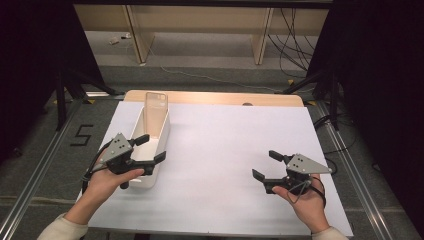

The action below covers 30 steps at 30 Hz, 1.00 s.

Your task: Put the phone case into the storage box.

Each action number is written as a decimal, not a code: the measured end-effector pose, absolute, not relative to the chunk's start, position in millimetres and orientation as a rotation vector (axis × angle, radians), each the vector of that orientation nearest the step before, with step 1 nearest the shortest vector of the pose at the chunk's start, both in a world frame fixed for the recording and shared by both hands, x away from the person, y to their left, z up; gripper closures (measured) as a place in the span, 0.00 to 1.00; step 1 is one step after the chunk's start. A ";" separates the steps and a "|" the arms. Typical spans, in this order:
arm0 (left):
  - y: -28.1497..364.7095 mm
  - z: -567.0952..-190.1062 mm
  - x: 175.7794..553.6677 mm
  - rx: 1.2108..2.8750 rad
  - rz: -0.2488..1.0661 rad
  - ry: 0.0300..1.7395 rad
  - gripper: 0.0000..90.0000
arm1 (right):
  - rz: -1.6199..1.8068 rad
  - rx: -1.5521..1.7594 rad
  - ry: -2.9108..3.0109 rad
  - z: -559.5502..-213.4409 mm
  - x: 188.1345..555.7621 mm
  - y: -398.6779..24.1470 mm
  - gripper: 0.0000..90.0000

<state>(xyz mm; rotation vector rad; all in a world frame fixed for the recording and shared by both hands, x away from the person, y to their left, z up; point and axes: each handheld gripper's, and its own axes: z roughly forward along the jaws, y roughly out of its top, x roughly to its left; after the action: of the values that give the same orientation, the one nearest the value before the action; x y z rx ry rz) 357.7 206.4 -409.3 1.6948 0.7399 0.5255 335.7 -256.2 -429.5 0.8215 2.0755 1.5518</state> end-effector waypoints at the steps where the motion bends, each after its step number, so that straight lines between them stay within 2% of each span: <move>1: 206.3 -410.2 357.2 1.699 0.523 0.730 0.19 | 1.543 0.794 2.060 -429.7 337.3 -256.6 0.17; 19: 204.0 -424.5 347.9 1.693 0.476 0.658 0.19 | 1.533 0.829 2.086 -430.4 335.8 -255.8 0.17; 30: 210.4 -427.0 345.6 1.673 0.489 0.674 0.19 | 1.540 0.829 2.082 -430.5 335.8 -255.6 0.17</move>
<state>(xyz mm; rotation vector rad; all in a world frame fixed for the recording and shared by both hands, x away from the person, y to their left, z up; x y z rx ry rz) 345.6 210.4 -427.0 1.6732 0.6743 0.4885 335.8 -255.6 -430.5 0.8290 2.0820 1.5399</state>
